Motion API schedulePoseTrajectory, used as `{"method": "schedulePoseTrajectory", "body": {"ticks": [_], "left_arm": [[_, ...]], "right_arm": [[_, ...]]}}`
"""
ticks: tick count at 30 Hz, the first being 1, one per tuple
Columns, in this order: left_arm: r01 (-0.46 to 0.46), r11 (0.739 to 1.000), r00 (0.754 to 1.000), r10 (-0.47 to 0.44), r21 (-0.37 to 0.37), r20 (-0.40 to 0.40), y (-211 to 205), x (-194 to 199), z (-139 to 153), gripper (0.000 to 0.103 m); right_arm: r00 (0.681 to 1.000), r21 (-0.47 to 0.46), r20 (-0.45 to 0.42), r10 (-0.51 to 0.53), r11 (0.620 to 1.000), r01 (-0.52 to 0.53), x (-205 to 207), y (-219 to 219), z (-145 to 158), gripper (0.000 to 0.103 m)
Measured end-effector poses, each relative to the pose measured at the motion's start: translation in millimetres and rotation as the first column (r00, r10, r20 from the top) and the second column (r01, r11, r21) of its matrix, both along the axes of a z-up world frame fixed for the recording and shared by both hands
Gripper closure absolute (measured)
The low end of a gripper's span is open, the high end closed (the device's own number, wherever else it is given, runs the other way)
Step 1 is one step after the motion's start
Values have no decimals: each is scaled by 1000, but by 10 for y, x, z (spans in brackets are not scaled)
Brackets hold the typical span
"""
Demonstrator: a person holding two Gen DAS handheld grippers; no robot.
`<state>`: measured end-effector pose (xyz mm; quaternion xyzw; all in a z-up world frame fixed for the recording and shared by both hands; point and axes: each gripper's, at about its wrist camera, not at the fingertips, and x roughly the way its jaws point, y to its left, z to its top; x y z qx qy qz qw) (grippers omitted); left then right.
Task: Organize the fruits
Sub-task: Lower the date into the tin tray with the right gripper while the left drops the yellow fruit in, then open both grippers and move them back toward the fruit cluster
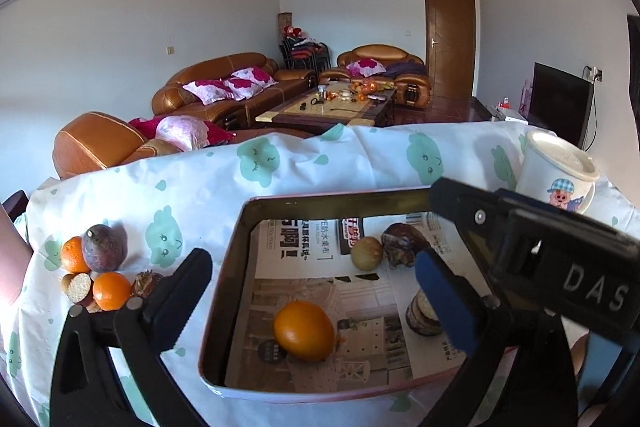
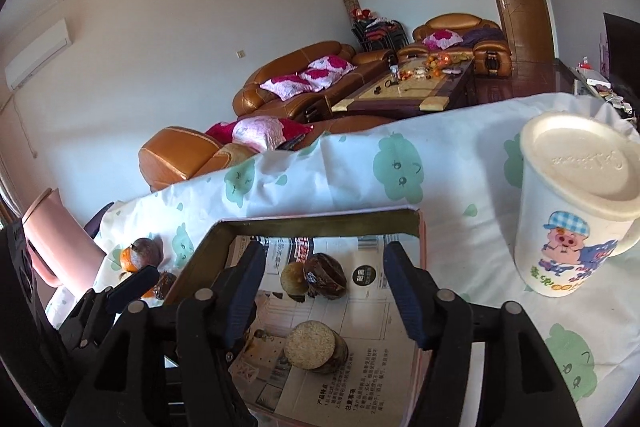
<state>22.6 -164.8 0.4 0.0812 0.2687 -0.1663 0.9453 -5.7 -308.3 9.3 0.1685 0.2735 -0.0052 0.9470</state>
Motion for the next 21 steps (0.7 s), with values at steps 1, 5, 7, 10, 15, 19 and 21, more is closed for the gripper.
{"method": "schedulePoseTrajectory", "body": {"ticks": [1, 5, 7, 10, 15, 19, 21], "left_arm": [[-3, 1000, 1000, 2, 11, 5, -10, -17, 0, 0], [-20, 1000, 1000, 19, 13, 7, 28, -30, 10, 0], [-36, 999, 999, 36, 1, 25, 94, -62, 39, 0], [-62, 998, 997, 62, 1, 47, 187, -106, 69, 0], [-99, 995, 992, 98, 9, 75, 346, -164, 84, 0], [-126, 992, 989, 125, 5, 79, 476, -163, 69, 0], [-136, 991, 988, 136, -1, 73, 540, -156, 62, 0]], "right_arm": [[1000, -11, 24, -20, 1000, 21, -42, -10, 44, 31], [991, -39, 86, -102, 994, 106, -167, -58, 163, 26], [987, -33, 100, -124, 991, 128, -194, -86, 182, 25], [986, -36, 105, -127, 991, 131, -188, -95, 171, 25], [985, -99, 135, -111, 987, 125, -210, 28, 143, 25], [985, -121, 146, -88, 987, 106, -229, 99, 99, 25], [988, -118, 135, -79, 988, 95, -213, 115, 63, 25]]}}
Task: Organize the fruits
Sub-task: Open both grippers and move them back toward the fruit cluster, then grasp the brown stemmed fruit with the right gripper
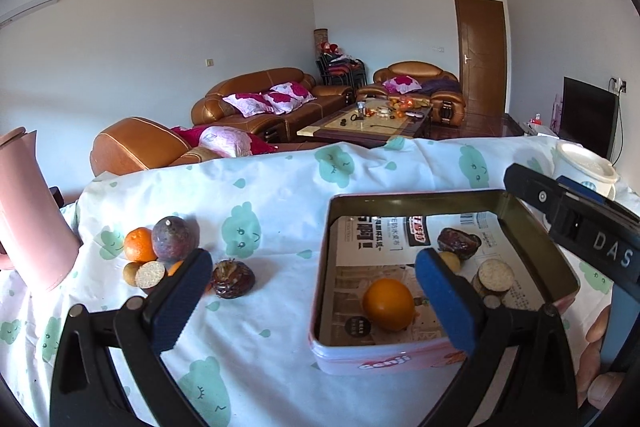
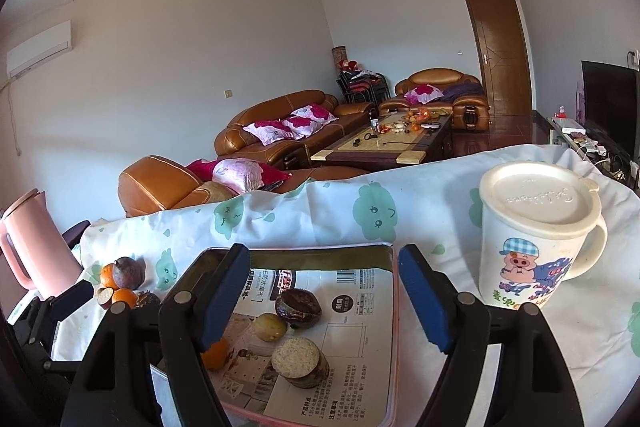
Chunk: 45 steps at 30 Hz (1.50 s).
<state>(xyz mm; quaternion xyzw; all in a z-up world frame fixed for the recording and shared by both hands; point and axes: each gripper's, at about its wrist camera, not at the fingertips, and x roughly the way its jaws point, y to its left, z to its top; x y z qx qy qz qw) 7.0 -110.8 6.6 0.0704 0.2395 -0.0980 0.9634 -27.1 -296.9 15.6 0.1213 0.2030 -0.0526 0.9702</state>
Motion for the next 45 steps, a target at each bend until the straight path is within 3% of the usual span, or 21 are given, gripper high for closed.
{"method": "schedulePoseTrajectory", "body": {"ticks": [20, 30, 38, 39, 41, 42, 45], "left_arm": [[-69, 998, 996, 70, 9, -48, 601, 65, -45, 0], [-195, 981, 977, 196, 18, -87, 1302, 289, -86, 0], [-355, 935, 926, 350, -13, -145, 2096, 528, -134, 0], [-371, 928, 918, 364, -21, -155, 2184, 553, -139, 0], [-397, 917, 907, 386, -38, -171, 2322, 589, -146, 0], [-408, 912, 902, 395, -45, -176, 2383, 598, -148, 0], [-423, 904, 894, 405, -59, -191, 2488, 616, -167, 0]], "right_arm": [[997, -105, 27, -73, 992, 76, -270, 317, 37, 25], [997, -171, -32, 68, 983, -72, -164, 984, 4, 25], [965, -205, -126, 229, 946, -251, 162, 1642, -76, 26], [960, -220, -146, 240, 938, -268, 210, 1730, -96, 28], [945, -246, -194, 262, 920, -305, 340, 1886, -141, 48], [937, -250, -220, 272, 913, -323, 410, 1939, -174, 52], [900, -238, -304, 314, 889, -391, 655, 2085, -257, 55]]}}
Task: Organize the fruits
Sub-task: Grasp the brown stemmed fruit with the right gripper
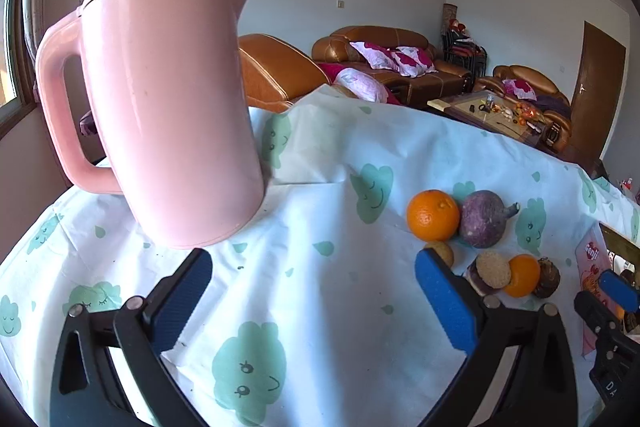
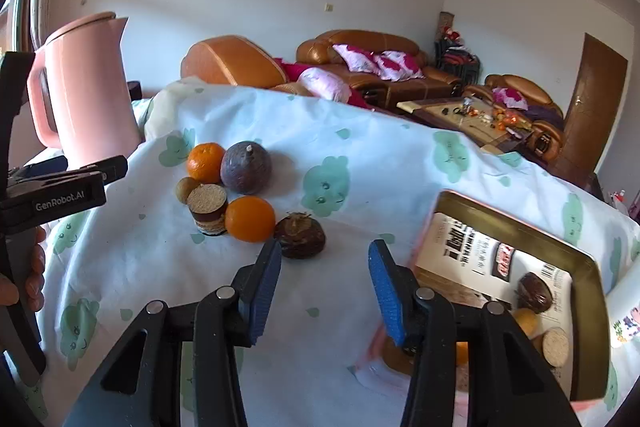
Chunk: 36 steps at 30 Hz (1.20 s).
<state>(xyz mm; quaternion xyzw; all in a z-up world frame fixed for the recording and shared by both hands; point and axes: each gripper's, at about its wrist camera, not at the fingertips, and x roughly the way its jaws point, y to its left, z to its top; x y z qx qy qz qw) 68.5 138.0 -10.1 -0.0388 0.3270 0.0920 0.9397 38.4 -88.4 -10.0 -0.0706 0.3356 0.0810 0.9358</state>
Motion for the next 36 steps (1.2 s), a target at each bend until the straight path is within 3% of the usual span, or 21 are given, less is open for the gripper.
{"method": "schedulePoseTrajectory", "body": {"ticks": [11, 14, 18, 20, 25, 28, 32, 34, 36], "left_arm": [[5, 1000, 999, -6, -29, -39, 55, 44, -43, 0], [13, 999, 999, -14, -31, -43, 48, 63, -49, 0], [21, 1000, 999, -22, -23, -43, 28, 69, -55, 0], [20, 1000, 999, -21, -22, -48, 30, 84, -76, 0], [39, 999, 998, -39, -20, -39, 16, 79, -64, 0], [70, 997, 997, -71, -14, -18, -41, 53, -41, 0], [165, 986, 986, -165, -16, -9, -183, 43, -35, 0], [215, 976, 976, -216, -8, -6, -277, 27, -40, 2], [265, 964, 964, -265, -8, -8, -386, 18, -40, 10]], "right_arm": [[965, -179, -251, 78, 976, -125, 609, 280, -255, 55], [963, -175, -258, 78, 977, -126, 689, 258, -233, 55], [955, -101, -287, 72, 989, -105, 752, 155, -221, 56], [954, -55, -289, 83, 993, -103, 736, 126, -229, 63], [971, -66, -228, 71, 994, -88, 507, 183, -205, 63], [990, 19, -120, 75, 997, -74, 253, 141, -55, 63], [999, 141, -14, 44, 989, -42, -55, 12, 119, 63], [999, 146, 18, 26, 989, -29, -177, -19, 138, 63], [999, 130, 42, 13, 991, -18, -283, -38, 143, 63]]}}
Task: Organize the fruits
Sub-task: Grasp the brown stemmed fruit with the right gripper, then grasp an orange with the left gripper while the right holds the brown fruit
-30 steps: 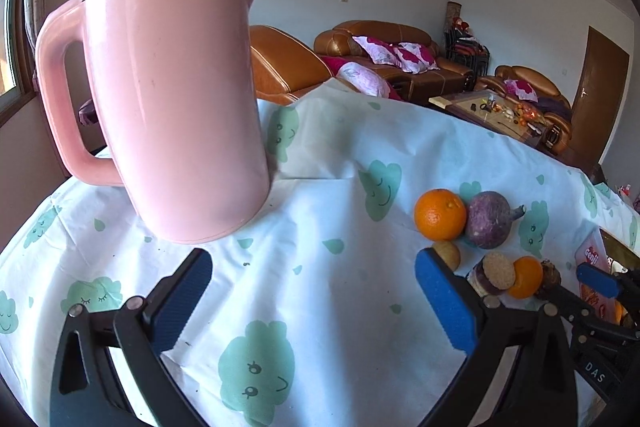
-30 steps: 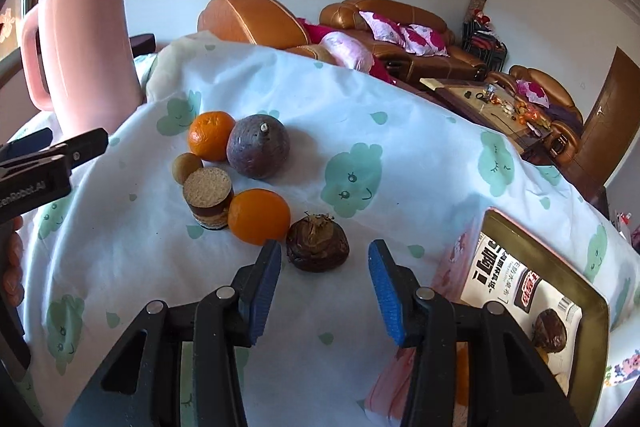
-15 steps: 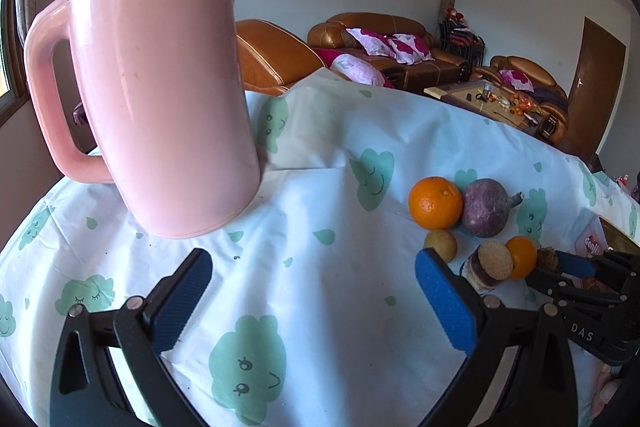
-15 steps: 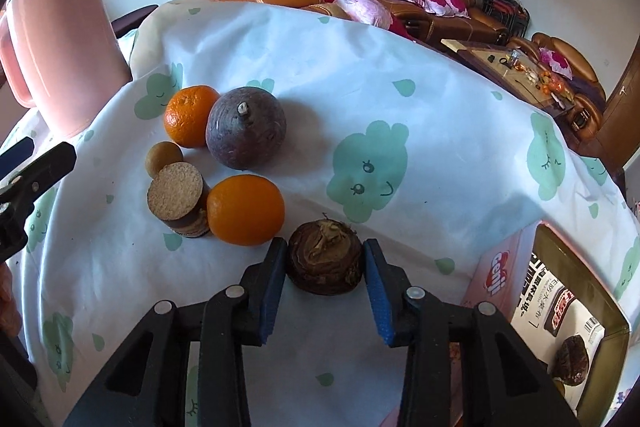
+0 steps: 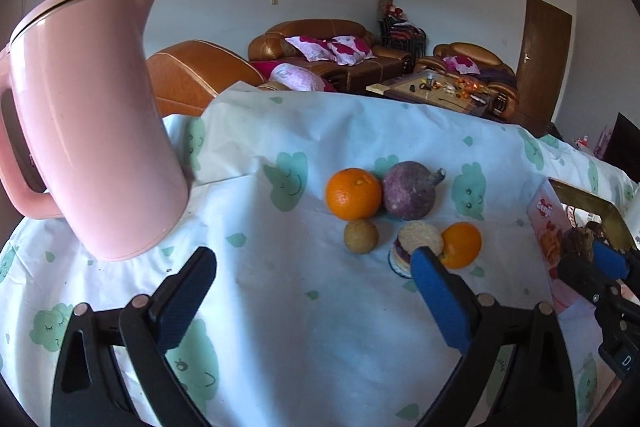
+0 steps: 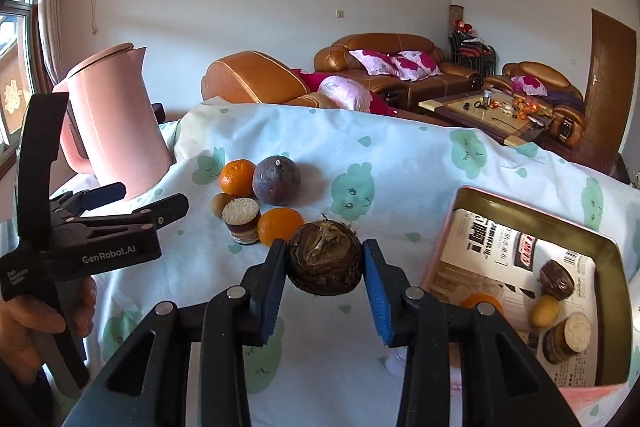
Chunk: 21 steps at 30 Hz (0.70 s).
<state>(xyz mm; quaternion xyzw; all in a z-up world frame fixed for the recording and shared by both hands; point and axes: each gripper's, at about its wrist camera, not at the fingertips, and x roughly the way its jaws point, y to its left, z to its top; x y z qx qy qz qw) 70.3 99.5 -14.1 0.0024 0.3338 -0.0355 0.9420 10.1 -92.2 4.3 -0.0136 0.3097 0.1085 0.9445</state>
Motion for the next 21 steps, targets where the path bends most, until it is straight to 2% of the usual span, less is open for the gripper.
{"method": "schedulePoseTrajectory", "body": {"ticks": [3, 6, 10, 11, 13, 17, 21], "left_arm": [[78, 997, 997, -78, -19, 12, -172, -34, 11, 14], [165, 986, 986, -164, -22, 17, -425, -40, 19, 16], [233, 968, 971, -237, 96, 35, -837, -8, 29, 23], [244, 961, 968, -250, 132, 30, -933, 28, 21, 28], [275, 944, 960, -278, 181, -4, -1106, 103, -16, 35], [324, 896, 946, -307, 305, -105, -1347, 327, -143, 38], [342, 869, 939, -308, 357, -150, -1387, 434, -197, 42]], "right_arm": [[1000, -22, 25, -15, 1000, 16, -126, -114, 16, 63], [999, 3, 35, -34, 999, 34, -164, -298, 61, 63], [998, 58, 28, -52, 997, 50, -166, -486, 89, 63], [998, 66, 26, -57, 996, 55, -159, -514, 93, 63], [997, 75, 26, -66, 995, 64, -169, -576, 97, 63], [996, 108, 14, -84, 991, 82, -146, -704, 94, 63], [995, 159, -1, -100, 982, 98, -129, -843, 107, 63]]}}
